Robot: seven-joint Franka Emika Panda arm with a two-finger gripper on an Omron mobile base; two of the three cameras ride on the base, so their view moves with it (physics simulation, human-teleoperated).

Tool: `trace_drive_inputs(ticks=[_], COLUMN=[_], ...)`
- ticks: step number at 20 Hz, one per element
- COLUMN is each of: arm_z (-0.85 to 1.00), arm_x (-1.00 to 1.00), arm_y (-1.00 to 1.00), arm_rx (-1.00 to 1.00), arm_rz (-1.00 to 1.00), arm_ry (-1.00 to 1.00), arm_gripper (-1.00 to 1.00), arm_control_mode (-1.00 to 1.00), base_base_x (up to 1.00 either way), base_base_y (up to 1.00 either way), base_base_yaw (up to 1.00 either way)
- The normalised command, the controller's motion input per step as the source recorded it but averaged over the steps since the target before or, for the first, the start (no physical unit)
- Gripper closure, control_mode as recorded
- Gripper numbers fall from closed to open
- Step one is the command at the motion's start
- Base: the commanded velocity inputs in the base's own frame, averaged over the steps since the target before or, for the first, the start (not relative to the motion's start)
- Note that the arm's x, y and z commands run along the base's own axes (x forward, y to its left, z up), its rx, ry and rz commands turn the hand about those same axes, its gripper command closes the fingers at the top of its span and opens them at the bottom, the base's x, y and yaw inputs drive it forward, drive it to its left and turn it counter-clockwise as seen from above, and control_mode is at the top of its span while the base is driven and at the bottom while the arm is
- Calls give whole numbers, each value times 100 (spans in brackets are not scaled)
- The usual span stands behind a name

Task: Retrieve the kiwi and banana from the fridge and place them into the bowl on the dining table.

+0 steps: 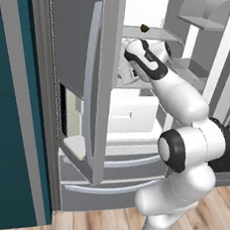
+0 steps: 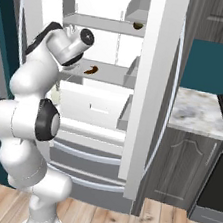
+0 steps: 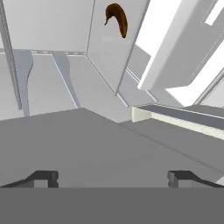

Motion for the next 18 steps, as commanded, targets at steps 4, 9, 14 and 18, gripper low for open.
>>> trace_drive_inputs(ticks=[4, 9, 14, 18], arm_z=[0, 0, 0, 2], arm_x=[-60, -93, -75, -74], arm_y=[92, 100, 100, 58], arm_rx=[0, -1, -1, -1], arm_rz=[11, 14, 14, 5], arm_ry=[0, 0, 0, -3], arm_gripper=[-100, -100, -100, -100], arm_control_mode=[-100, -100, -100, -100], base_base_x=[0, 0, 0, 0], base_base_y=[0, 0, 0, 0], base_base_yaw=[0, 0, 0, 0])
